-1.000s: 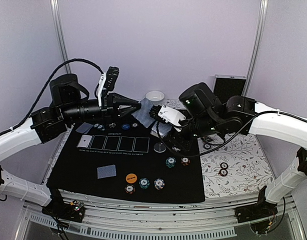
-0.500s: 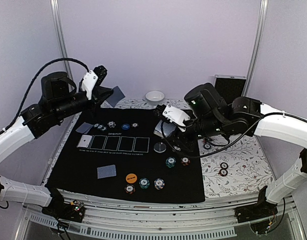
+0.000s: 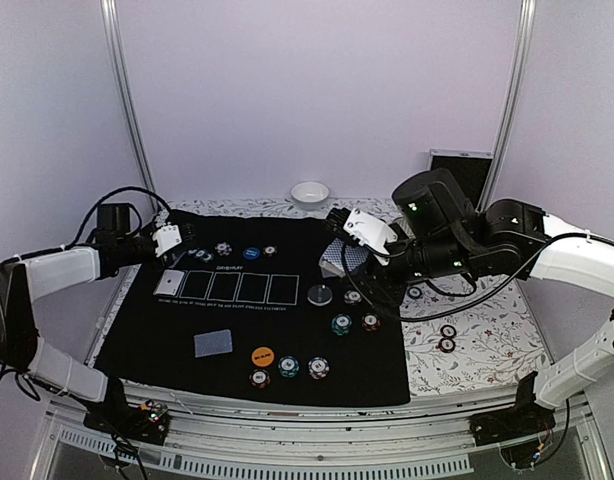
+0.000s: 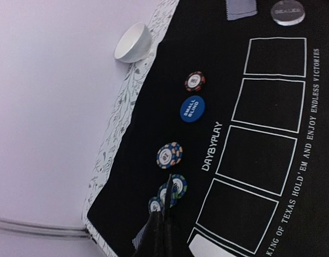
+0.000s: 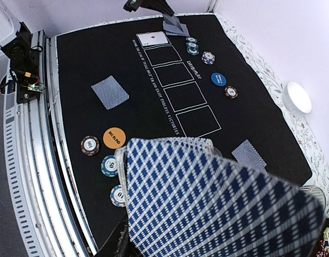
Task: Distribute texas hold em gaming equipment
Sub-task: Flop the poker card into the community card area, then pick up the poker card from the face-down deck piles.
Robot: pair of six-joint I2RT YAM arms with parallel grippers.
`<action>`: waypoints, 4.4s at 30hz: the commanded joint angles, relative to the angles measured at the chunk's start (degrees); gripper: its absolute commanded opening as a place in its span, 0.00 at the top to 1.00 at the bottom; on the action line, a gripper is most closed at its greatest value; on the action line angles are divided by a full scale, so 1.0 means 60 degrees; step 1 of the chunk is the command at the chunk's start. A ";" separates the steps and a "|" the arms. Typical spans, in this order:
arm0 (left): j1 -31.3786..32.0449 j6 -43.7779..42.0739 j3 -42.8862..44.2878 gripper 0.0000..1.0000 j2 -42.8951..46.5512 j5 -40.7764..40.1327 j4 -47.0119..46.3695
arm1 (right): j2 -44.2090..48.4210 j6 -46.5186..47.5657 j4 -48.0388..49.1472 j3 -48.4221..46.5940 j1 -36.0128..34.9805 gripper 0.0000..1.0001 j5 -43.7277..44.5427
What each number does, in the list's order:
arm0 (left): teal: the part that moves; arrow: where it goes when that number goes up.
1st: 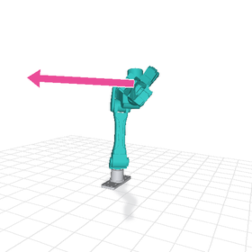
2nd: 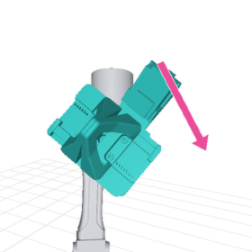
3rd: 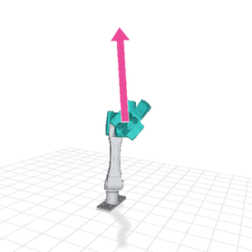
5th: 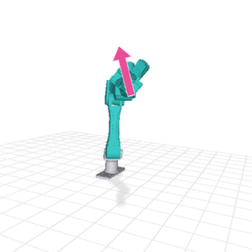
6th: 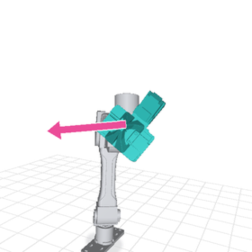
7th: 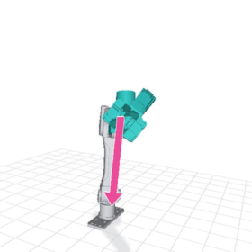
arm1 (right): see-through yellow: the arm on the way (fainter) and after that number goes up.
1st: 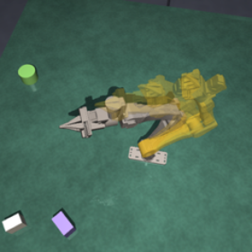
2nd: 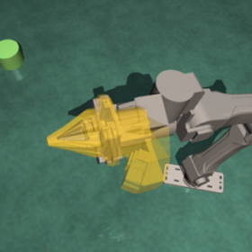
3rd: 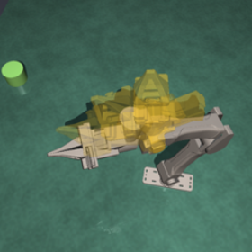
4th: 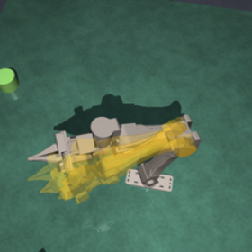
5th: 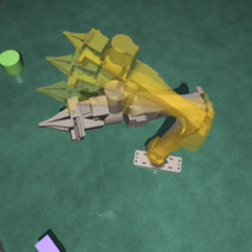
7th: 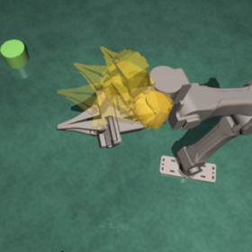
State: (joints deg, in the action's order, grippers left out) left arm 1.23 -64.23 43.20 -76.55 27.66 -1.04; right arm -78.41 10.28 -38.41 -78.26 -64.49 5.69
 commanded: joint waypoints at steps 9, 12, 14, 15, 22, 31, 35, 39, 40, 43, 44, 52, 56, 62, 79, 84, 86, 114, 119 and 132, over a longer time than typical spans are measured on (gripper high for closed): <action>-0.0235 -0.2958 0.0840 1.00 -0.2722 0.2065 0.0116 | 0.0190 -0.0015 0.0328 0.0084 -0.0025 0.96 0.0153; -0.0332 -0.3291 0.0897 1.00 -0.3081 0.1907 0.0070 | 0.0122 -0.0015 0.0320 0.0023 -0.0026 0.96 0.0126; -0.0384 -0.3628 0.0925 1.00 -0.3278 0.1873 0.0145 | 0.0114 -0.0007 0.0297 -0.0015 -0.0023 0.96 0.0120; -0.0406 -0.4014 0.0906 1.00 -0.3400 0.1673 0.0182 | 0.0105 -0.0012 0.0270 -0.0030 -0.0023 0.96 0.0120; -0.0440 -0.4614 0.0991 1.00 -0.3686 0.1219 0.1086 | 0.0120 -0.0040 0.0214 -0.0055 -0.0009 0.96 0.0117; -0.0470 -0.4761 0.1615 1.00 -0.4094 0.0810 0.3139 | 0.0265 -0.0057 0.0143 -0.0023 -0.0012 0.96 0.0192; -0.0382 -0.4716 0.1674 1.00 -0.4106 0.1063 0.3318 | 0.0324 -0.0086 0.0141 0.0063 -0.0017 0.96 0.0236; -0.0240 -0.4629 0.1807 1.00 -0.4243 0.1221 0.3726 | 0.0332 -0.0103 0.0131 0.0064 -0.0009 0.96 0.0265; -0.0205 -0.4588 0.1812 1.00 -0.4247 0.1290 0.3798 | 0.0346 -0.0103 0.0127 0.0057 -0.0019 0.96 0.0290; -0.0109 -0.4558 0.1930 1.00 -0.4399 0.1193 0.4141 | 0.0394 -0.0102 0.0105 0.0065 -0.0013 0.96 0.0329; -0.0104 -0.4570 0.1945 1.00 -0.4465 0.1134 0.4243 | 0.0397 -0.0103 0.0098 0.0065 -0.0021 0.96 0.0335; -0.0144 -0.4442 0.1956 0.75 -0.4457 0.0949 0.4458 | 0.0440 -0.0087 0.0047 0.0072 -0.0008 0.96 0.0384; -0.0169 -0.4441 0.1919 0.02 -0.4375 0.0767 0.4379 | 0.0449 -0.0088 0.0052 0.0098 -0.0012 0.96 0.0395; -0.0151 -0.4356 0.2171 0.02 -0.3815 0.0947 0.4606 | 0.0457 -0.0088 -0.0012 0.0081 -0.0016 0.96 0.0440; -0.0103 0.6119 0.1244 0.02 0.1602 0.6304 -0.3554 | 0.0285 -0.0014 0.0114 -0.0046 0.0048 0.96 0.0349; 0.0009 1.0659 0.2125 0.02 0.1209 0.4954 -0.4495 | 0.0202 -0.0015 0.0122 -0.0136 0.0044 0.96 0.0267; 0.0039 1.0609 0.2712 0.02 0.1180 0.4583 -0.3726 | 0.0156 -0.0001 0.0128 -0.0173 0.0055 0.96 0.0279; 0.7601 1.2490 0.3430 0.18 -0.0606 0.0733 -0.0500 | -0.0946 0.0128 0.0245 -0.0991 0.0062 0.96 -0.0254; 0.7715 1.2287 0.3725 0.23 -0.1075 0.1150 -0.0273 | -0.0809 0.0003 0.0280 -0.0873 0.0059 0.96 -0.0305; 0.8076 1.2540 0.3921 0.24 -0.1367 0.0579 -0.0683 | -0.0813 0.0103 0.0380 -0.0792 0.0057 0.96 -0.0319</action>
State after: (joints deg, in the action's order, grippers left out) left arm 47.70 12.25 64.29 -83.79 33.39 -6.22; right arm -83.81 10.55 -38.46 -82.21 -64.42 4.19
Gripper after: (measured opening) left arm 0.759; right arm 0.355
